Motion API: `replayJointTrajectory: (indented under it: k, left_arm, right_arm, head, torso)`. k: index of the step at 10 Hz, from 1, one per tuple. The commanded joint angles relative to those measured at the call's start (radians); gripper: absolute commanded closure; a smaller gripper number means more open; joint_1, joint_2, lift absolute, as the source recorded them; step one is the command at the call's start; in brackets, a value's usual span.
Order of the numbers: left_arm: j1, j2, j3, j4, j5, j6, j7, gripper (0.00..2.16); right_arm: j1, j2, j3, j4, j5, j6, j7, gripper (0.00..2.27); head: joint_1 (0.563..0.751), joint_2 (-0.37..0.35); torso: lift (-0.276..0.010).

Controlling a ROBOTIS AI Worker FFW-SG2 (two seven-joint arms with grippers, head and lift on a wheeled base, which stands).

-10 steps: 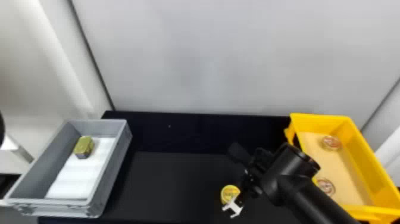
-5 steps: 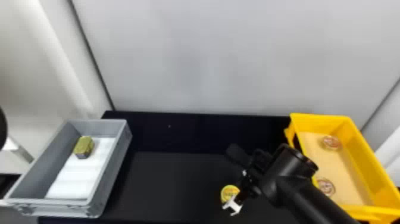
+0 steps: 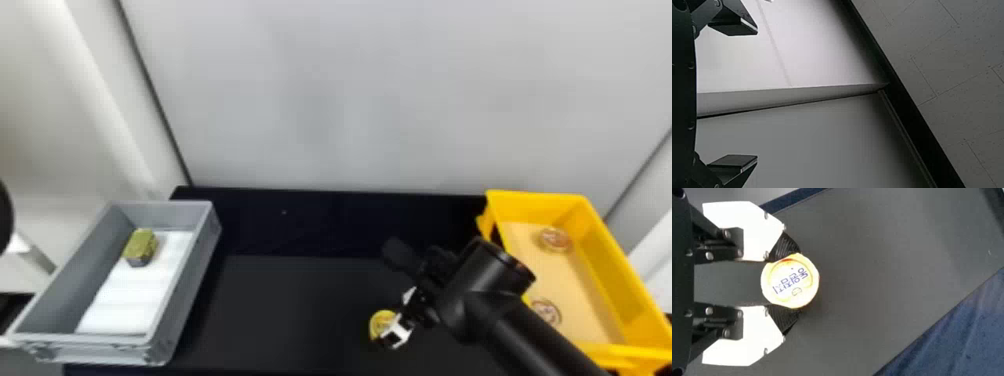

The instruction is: Pick up the round yellow can and place it in the yellow rectangular box

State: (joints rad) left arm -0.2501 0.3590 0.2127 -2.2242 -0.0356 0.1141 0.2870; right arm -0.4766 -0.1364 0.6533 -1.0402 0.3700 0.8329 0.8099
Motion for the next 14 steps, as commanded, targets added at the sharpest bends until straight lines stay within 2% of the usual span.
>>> replayJointTrajectory:
  k: [1,5,9,11,14]
  left_arm:
    - [-0.001,0.0,0.001,0.0,0.0,0.001,0.0,0.13]
    - [0.008,-0.001,0.005,0.0,0.002,0.003,0.002,0.13]
    - [0.023,0.006,0.025,-0.008,0.009,0.012,0.0,0.13]
    - [0.022,0.012,0.024,-0.014,0.011,0.026,0.0,0.13]
    - [0.022,0.015,0.024,-0.018,0.011,0.036,-0.002,0.13]
  right_arm:
    - [0.001,0.0,-0.001,-0.006,0.003,0.0,0.004,0.86]
    - [0.001,0.0,-0.004,-0.034,0.023,0.02,0.023,0.86]
    - [0.01,-0.019,-0.098,-0.253,0.158,0.113,0.096,0.86]
    - [-0.008,-0.046,-0.191,-0.403,0.247,0.169,0.119,0.86]
    - [-0.059,-0.129,-0.263,-0.486,0.318,0.209,0.129,0.86]
  head:
    - [0.694,0.054]
    - [0.694,0.054]
    - [0.694,0.054]
    - [0.694,0.054]
    - [0.694,0.054]
  torso:
    - [-0.003]
    - [-0.003]
    - [-0.003]
    - [-0.003]
    - [-0.003]
